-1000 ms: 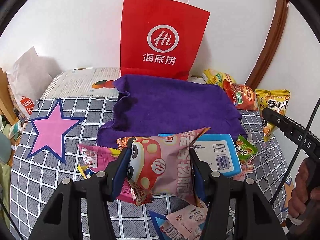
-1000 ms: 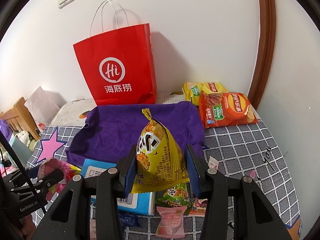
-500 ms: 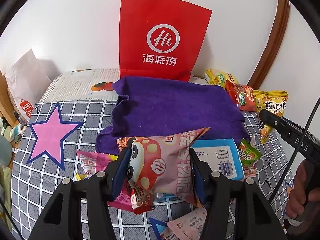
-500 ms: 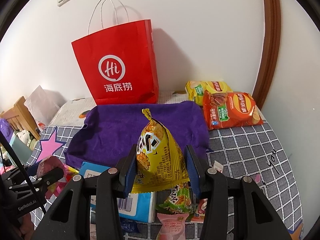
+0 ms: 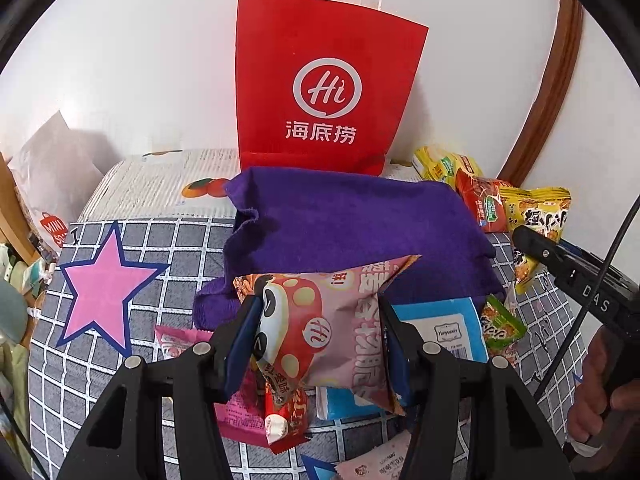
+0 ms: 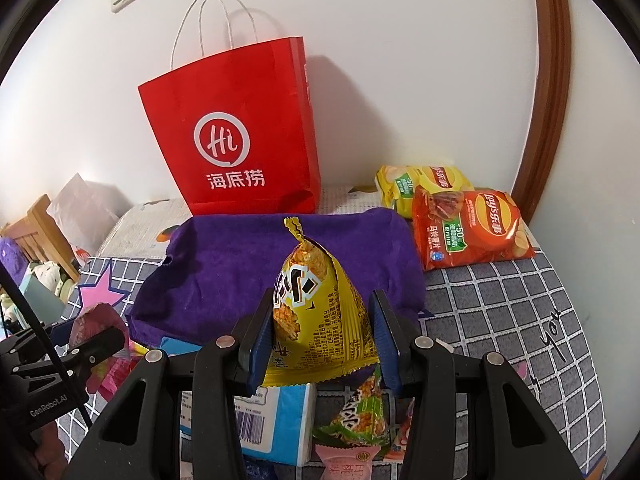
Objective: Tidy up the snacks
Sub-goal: 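Carry the yellow bag and the panda bag toward the purple towel with both tools, then lower both bags onto the purple towel and open both tools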
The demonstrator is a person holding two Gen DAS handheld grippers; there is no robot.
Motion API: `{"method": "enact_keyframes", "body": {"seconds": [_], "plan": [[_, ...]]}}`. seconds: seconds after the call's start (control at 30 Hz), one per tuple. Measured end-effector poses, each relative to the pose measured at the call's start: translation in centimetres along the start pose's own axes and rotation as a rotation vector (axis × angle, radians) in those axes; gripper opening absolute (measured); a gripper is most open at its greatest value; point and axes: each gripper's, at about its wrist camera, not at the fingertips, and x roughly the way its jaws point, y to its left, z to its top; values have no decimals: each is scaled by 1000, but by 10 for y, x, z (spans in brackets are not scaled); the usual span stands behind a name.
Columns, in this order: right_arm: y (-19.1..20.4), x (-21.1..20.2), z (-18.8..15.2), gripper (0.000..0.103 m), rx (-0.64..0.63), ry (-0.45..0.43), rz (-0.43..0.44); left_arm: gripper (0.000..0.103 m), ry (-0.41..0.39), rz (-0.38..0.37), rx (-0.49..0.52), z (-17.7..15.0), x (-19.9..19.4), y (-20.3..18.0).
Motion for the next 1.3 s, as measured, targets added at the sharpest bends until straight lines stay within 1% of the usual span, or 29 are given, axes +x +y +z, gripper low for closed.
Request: {"method": "enact_keyframes", "body": {"seconds": [0.7, 0.97, 1.07, 1.3], "plan": [[5, 25, 10, 45, -17, 18, -1, 54, 2, 12, -8, 10, 15, 7], [6, 35, 23, 45, -17, 7, 3, 54, 4, 24, -1, 19, 22, 9], [6, 42, 29, 45, -14, 16, -4, 54, -1, 27, 1, 22, 24, 12], [11, 58, 42, 45, -25, 27, -2, 54, 19, 37, -17, 26, 35, 30]]}}
